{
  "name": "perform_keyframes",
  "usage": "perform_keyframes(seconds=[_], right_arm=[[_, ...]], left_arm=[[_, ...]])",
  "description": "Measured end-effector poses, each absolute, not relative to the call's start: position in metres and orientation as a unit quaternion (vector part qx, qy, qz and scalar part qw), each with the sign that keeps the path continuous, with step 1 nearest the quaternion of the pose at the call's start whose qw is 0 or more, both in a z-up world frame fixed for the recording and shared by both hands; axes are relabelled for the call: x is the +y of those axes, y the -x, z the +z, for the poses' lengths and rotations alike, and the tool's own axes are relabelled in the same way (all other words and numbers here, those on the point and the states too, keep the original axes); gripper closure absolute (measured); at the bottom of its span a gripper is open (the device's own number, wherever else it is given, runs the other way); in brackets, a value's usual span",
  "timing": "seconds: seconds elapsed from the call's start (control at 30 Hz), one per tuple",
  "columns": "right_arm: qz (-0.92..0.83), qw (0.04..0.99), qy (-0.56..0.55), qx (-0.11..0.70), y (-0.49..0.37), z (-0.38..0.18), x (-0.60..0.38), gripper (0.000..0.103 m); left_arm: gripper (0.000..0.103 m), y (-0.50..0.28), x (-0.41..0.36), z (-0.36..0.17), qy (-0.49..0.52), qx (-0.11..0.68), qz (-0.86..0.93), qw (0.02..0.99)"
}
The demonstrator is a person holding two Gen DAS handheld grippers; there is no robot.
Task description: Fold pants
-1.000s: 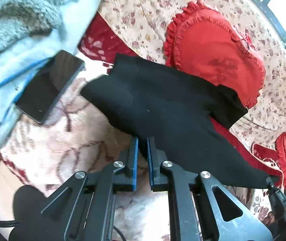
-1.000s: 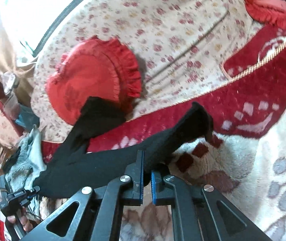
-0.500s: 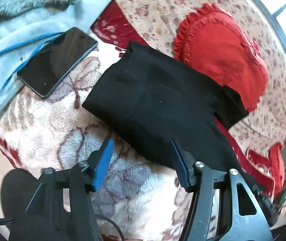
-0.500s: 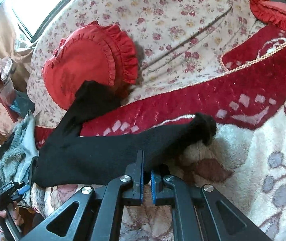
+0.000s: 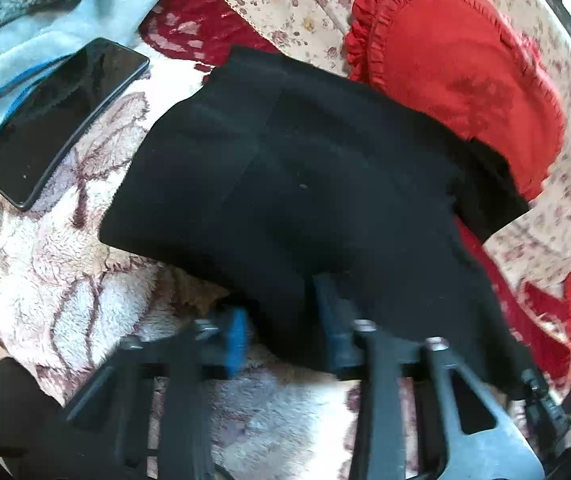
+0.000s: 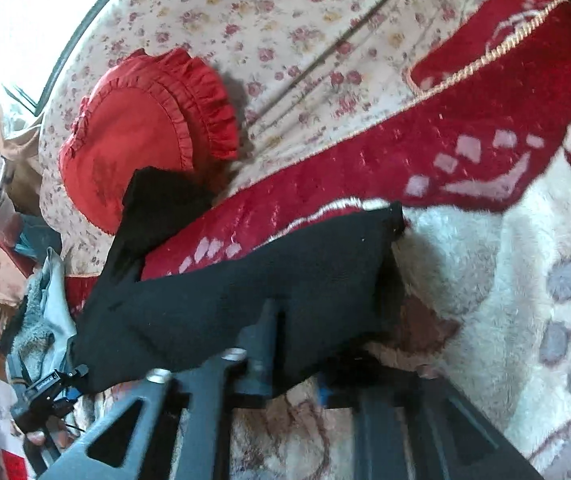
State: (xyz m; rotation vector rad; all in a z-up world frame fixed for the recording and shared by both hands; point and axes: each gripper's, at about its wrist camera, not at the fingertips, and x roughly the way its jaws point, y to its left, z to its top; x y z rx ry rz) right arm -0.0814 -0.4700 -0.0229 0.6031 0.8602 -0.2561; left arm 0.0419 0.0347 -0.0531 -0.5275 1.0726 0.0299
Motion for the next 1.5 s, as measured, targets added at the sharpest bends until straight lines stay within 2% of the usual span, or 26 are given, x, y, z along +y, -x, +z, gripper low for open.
perform_keyframes(seconds=[0.3,0.4,0.5,0.63,0.67,0.7,0.83,0.97,1.0,1.03,1.07,1.13,1.3,1.5], right_arm=[[-0.089,0.884,-0.261,0.378,0.100,0.031,-0.461,0.099],[-0.076,0.878,-0.252,0.400,0.107,0.032,-0.457,0.099],[-0.095,0.847,-0.220,0.475,0.102,0.000,-0.453,0.098],[-0.127,0.828,-0.188,0.513,0.100,-0.022,-0.457,0.092],[-0.138,0.831,-0.183,0.507,0.101,-0.017,-0.460,0.083],[-0.156,0.834,-0.171,0.501,0.102,-0.011,-0.462,0.078],[-0.216,0.848,-0.122,0.468,0.101,0.025,-0.478,0.076],[-0.154,0.874,-0.140,0.438,0.072,0.044,-0.474,0.074],[-0.130,0.879,-0.136,0.438,0.054,0.043,-0.464,0.074],[-0.115,0.882,-0.137,0.436,0.043,0.042,-0.457,0.074],[-0.094,0.885,-0.140,0.435,0.027,0.039,-0.449,0.074],[-0.065,0.886,-0.132,0.440,-0.009,0.034,-0.428,0.074],[-0.018,0.886,-0.104,0.452,-0.098,0.024,-0.380,0.074],[-0.013,0.877,-0.106,0.468,-0.148,0.005,-0.363,0.074]], left_arm=[[0.094,-0.004,0.045,0.012,0.223,0.448,-0.031,0.865],[0.094,0.011,0.055,0.002,0.212,0.464,-0.023,0.860],[0.094,0.013,0.058,-0.029,0.206,0.502,-0.009,0.840],[0.087,0.018,0.060,-0.044,0.204,0.523,-0.003,0.828],[0.085,0.020,0.060,-0.041,0.203,0.522,-0.004,0.829],[0.084,0.023,0.063,-0.034,0.198,0.518,-0.002,0.832],[0.083,0.030,0.076,-0.008,0.157,0.492,0.034,0.855],[0.083,0.025,0.084,0.008,0.148,0.474,0.039,0.867],[0.082,0.021,0.083,0.010,0.153,0.470,0.037,0.868],[0.073,0.016,0.082,0.011,0.156,0.469,0.035,0.869],[0.059,0.010,0.079,0.011,0.160,0.468,0.030,0.868],[0.050,-0.005,0.071,0.009,0.169,0.466,0.020,0.868],[0.050,-0.051,0.049,0.000,0.176,0.475,0.005,0.862],[0.050,-0.078,0.031,-0.026,0.159,0.501,0.004,0.850]])
